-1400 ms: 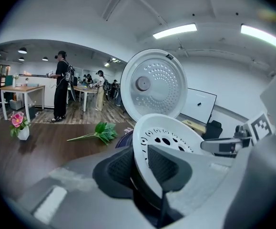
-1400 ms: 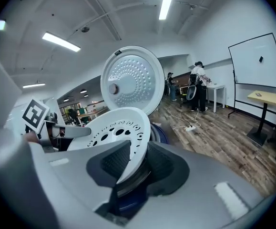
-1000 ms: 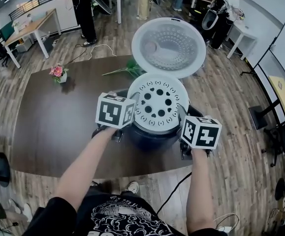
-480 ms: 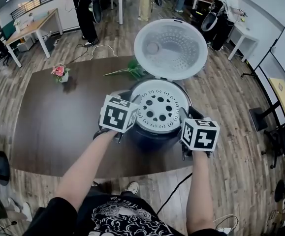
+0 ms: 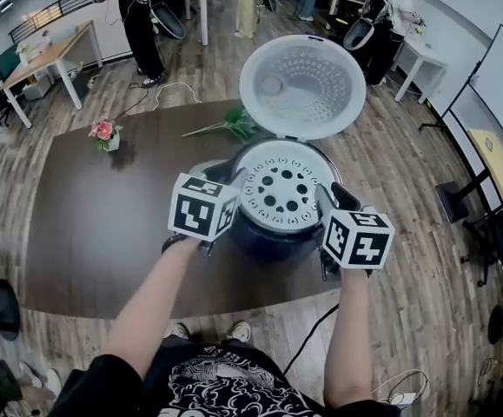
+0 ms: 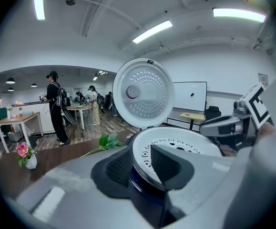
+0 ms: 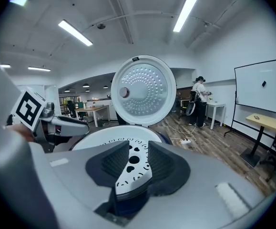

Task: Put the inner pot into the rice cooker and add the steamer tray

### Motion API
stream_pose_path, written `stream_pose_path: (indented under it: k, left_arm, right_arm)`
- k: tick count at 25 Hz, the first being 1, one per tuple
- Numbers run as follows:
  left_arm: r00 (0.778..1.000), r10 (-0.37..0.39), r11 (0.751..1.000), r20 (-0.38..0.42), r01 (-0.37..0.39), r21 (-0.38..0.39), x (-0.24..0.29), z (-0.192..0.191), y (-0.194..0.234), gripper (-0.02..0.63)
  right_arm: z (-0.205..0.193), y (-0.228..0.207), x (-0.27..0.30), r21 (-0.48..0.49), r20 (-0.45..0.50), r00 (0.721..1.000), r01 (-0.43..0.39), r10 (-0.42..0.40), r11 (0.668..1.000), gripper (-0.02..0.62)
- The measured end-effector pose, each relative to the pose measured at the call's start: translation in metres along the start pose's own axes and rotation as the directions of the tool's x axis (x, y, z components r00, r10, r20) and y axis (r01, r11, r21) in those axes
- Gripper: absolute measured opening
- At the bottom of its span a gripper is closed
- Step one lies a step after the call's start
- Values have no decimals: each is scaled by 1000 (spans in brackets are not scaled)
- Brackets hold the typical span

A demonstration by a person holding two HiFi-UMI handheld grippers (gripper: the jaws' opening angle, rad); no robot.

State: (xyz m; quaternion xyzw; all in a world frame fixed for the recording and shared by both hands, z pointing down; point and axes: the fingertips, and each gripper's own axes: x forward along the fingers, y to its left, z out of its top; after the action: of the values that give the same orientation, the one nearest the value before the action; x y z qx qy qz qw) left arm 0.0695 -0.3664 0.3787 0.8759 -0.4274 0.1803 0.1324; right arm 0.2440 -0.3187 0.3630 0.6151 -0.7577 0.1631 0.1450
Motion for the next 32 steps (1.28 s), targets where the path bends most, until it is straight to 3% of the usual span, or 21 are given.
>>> stream_pose_path:
  k: [14, 26, 32]
  left_arm:
    - [988, -132, 989, 80, 125, 84, -34, -9, 5, 118]
    - [968, -240, 965, 69, 230, 129, -61, -25, 28, 80]
    - [955, -287, 950, 74, 274, 149, -72, -28, 25, 53]
  right_arm:
    - [-6, 35, -39, 41, 78, 986, 148, -150, 988, 59]
    - [-15, 70, -70, 97, 132, 953, 262, -274, 960, 0]
    - [-25, 83, -89, 123, 142, 935, 310, -326, 943, 0]
